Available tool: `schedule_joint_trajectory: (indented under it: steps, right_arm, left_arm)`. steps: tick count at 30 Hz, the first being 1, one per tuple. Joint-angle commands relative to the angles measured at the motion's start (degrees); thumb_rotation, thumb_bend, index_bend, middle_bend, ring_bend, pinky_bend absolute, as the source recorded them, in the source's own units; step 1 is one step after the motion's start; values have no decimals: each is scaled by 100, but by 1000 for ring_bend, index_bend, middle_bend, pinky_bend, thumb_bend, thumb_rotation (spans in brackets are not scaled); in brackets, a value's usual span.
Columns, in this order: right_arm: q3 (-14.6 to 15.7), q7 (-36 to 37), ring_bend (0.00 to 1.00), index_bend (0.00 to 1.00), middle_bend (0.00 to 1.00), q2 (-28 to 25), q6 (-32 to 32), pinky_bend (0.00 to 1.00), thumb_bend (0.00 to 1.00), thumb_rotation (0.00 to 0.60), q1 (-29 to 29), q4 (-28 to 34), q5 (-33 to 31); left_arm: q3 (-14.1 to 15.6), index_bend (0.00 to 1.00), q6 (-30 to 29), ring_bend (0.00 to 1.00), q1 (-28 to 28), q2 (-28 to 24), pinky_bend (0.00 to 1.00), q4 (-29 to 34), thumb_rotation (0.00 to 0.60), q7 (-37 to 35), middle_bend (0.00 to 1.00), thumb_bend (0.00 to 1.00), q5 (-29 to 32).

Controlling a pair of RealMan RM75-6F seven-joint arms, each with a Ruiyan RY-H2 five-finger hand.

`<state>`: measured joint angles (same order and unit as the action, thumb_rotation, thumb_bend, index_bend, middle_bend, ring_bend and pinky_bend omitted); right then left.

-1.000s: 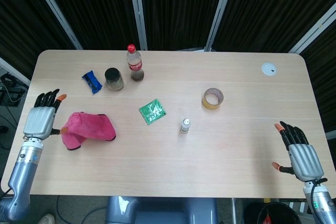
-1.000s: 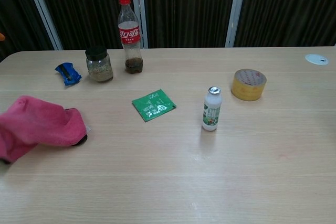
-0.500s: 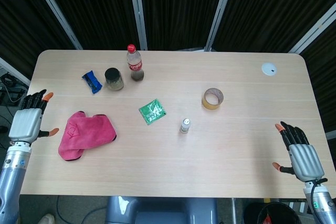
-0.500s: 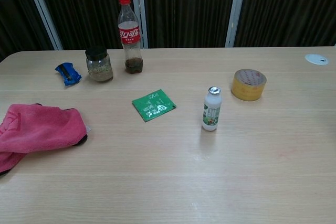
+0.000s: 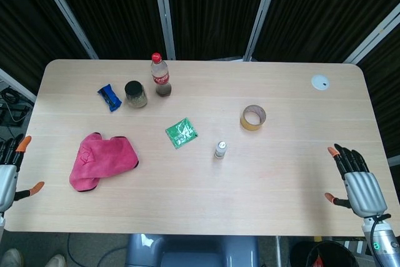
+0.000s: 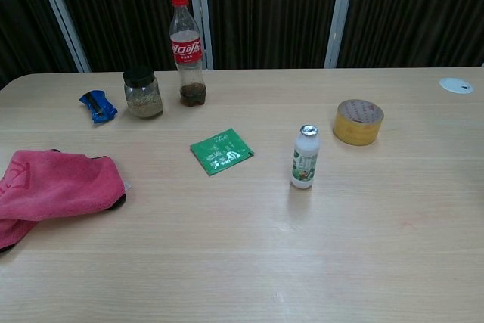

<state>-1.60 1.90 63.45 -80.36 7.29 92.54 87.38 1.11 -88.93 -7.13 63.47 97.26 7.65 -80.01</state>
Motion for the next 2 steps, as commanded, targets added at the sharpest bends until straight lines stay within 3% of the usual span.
schedule_joint_trajectory:
  steps: [1, 2]
  right_arm:
    - [0, -16, 0, 0, 0, 2, -58, 0, 0, 600, -17, 4, 48]
    - [1, -19, 0, 0, 0, 5, -75, 0, 0, 600, -20, -2, 65]
  left_arm:
    - [66, 0, -132, 0, 140, 28, 0, -186, 600, -234, 0, 0, -195]
    - [62, 0, -132, 0, 145, 36, 0, -207, 600, -253, 0, 0, -214]
